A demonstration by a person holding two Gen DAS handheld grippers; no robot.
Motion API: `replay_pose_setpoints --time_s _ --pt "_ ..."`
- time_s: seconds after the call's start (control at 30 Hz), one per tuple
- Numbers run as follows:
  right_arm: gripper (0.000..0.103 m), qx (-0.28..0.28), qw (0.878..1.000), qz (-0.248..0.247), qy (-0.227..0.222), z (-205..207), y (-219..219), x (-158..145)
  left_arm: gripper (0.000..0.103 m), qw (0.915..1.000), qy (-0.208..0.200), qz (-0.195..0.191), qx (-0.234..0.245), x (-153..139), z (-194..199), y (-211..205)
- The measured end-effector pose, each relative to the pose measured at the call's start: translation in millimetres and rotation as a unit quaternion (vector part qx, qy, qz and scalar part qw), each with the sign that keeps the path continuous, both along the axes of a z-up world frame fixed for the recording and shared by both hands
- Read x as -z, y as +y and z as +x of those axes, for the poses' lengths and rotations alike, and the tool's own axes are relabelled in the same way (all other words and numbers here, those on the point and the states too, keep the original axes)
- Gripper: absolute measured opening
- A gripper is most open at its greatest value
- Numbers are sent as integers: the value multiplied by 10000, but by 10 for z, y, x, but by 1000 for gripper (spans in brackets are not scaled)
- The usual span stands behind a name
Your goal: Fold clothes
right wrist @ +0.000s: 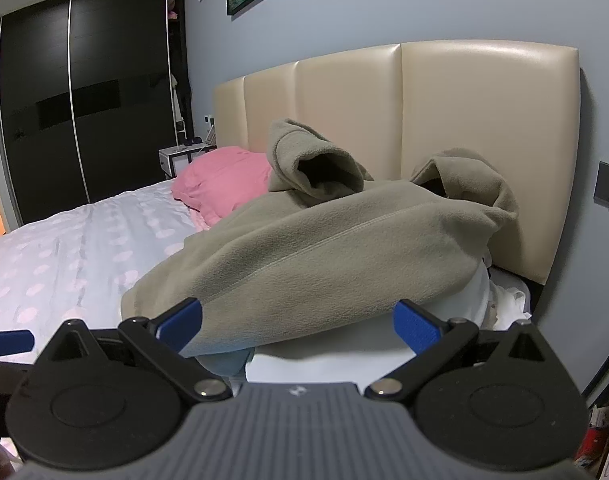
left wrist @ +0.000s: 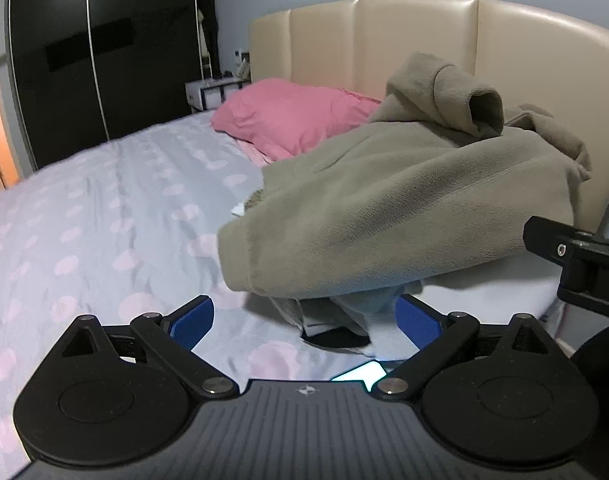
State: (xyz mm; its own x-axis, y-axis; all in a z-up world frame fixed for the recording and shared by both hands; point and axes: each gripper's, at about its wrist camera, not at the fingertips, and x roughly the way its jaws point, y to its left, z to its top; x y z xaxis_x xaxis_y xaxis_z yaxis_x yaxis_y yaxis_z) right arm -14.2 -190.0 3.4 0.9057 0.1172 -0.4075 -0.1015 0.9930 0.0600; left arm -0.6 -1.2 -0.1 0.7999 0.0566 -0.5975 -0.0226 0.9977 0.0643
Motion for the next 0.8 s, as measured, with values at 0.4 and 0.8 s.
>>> replay_pose_setpoints --time_s 0.4,0.8 --pt "103 -16 10000 7 40 22 -9 -52 99 9994 145 -309 100 -11 7 8" --pt "103 -13 10000 -73 -33 24 -9 -58 99 9994 214 -280 -3 24 15 16"
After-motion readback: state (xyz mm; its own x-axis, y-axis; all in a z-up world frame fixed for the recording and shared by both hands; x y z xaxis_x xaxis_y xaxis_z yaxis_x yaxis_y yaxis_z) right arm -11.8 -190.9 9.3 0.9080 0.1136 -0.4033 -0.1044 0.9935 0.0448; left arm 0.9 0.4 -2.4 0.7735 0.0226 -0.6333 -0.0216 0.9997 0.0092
